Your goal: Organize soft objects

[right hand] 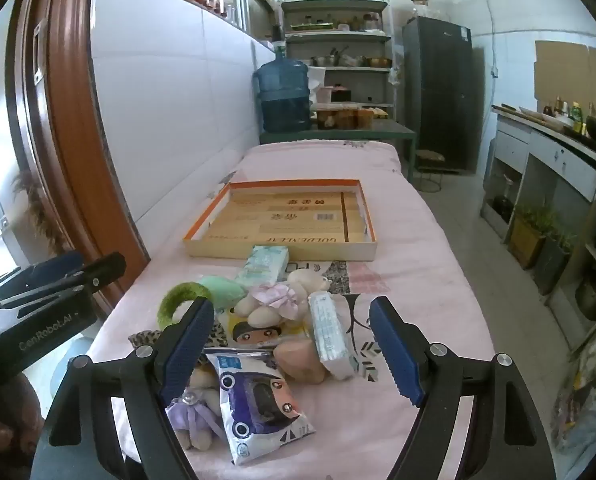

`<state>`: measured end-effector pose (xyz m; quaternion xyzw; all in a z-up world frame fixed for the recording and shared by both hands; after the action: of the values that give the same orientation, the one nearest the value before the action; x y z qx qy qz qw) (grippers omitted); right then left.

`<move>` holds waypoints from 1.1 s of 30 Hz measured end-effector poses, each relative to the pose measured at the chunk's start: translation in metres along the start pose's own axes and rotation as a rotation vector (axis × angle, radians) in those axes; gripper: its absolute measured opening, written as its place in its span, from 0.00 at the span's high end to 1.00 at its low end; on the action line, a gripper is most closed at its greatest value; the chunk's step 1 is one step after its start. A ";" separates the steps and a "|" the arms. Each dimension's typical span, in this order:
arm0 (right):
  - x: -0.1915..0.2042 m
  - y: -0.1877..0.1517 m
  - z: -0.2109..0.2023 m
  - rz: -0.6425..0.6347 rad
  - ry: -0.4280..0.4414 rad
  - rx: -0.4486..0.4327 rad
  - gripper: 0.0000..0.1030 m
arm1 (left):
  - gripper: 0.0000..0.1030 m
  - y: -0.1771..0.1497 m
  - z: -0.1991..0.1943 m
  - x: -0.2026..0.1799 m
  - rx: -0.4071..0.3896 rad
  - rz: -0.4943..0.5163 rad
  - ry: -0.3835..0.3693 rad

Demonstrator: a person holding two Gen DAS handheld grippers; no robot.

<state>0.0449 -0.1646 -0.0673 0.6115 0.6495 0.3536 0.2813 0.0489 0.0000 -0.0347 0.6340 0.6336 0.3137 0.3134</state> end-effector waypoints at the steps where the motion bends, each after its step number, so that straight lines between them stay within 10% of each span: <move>1: 0.000 -0.001 0.001 -0.002 -0.002 0.009 0.21 | 0.42 0.000 0.000 0.000 0.001 -0.001 0.002; 33: 0.005 -0.008 0.014 -0.021 -0.001 0.032 0.21 | 0.46 -0.020 0.012 0.002 0.037 -0.041 0.014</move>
<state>0.0502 -0.1580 -0.0818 0.6091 0.6614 0.3399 0.2755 0.0466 0.0023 -0.0575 0.6243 0.6545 0.2996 0.3036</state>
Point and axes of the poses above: each gripper's, at about its wrist camera, not at the fingertips, and z roughly the way its jaws point, x to its left, y to its top, the point moved 6 cm from there along z, roughly the way its jaws point, and after that the axes turned 2 degrees about x, right-handed, at the moved point
